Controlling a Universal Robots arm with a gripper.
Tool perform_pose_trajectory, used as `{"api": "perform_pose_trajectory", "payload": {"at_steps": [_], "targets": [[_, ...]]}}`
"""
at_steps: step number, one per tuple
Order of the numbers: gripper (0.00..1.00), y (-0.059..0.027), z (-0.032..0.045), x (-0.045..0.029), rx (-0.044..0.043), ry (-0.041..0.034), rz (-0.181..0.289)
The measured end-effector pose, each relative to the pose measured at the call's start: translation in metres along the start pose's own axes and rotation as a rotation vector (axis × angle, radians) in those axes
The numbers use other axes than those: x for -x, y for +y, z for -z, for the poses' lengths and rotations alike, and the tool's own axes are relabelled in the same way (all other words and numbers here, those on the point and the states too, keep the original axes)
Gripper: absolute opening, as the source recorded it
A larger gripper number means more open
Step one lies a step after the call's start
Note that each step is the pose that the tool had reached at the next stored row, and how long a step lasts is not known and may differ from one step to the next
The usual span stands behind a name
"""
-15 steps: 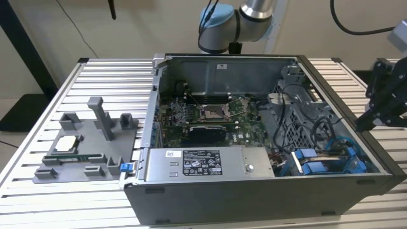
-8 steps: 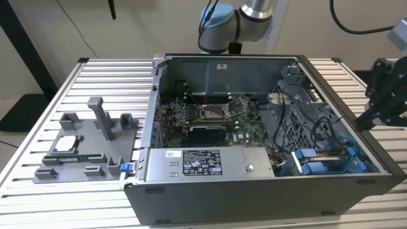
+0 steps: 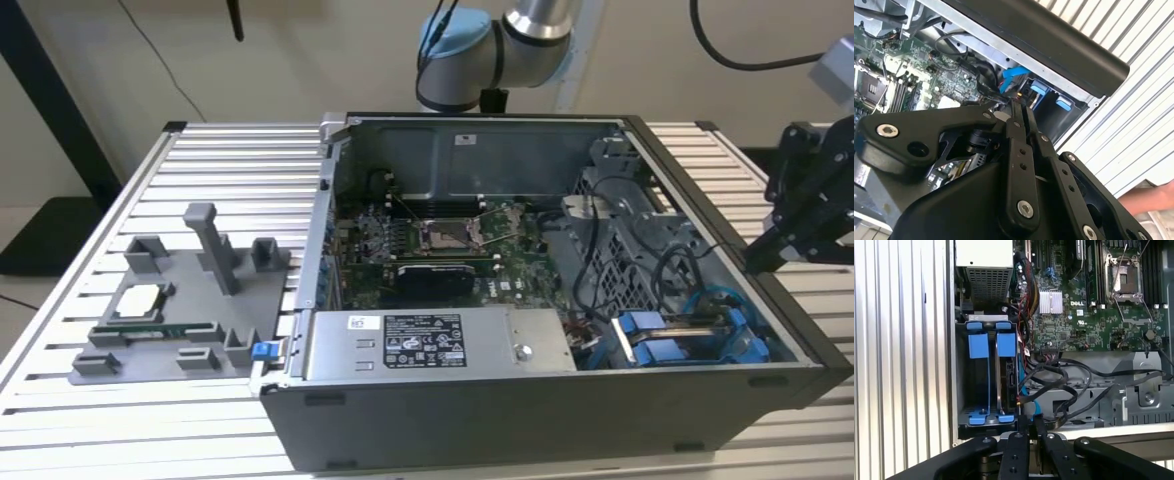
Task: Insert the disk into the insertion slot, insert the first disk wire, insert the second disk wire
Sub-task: 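Insert the second disk wire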
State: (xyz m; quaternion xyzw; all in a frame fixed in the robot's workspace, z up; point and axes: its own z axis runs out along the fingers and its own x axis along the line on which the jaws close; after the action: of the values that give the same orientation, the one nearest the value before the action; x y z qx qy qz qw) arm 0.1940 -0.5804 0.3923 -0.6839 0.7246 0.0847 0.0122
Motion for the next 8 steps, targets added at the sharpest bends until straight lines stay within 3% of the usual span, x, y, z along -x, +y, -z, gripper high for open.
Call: {"api": "perform_pose_trajectory", "payload": {"at_steps": [5, 8], "targets": [[0.00, 0.0052, 0.0001, -0.0003, -0.0036, 0.0000, 0.001], [0.00, 0.0144, -0.0007, -0.0025, -0.0177, -0.0012, 0.003]]}}
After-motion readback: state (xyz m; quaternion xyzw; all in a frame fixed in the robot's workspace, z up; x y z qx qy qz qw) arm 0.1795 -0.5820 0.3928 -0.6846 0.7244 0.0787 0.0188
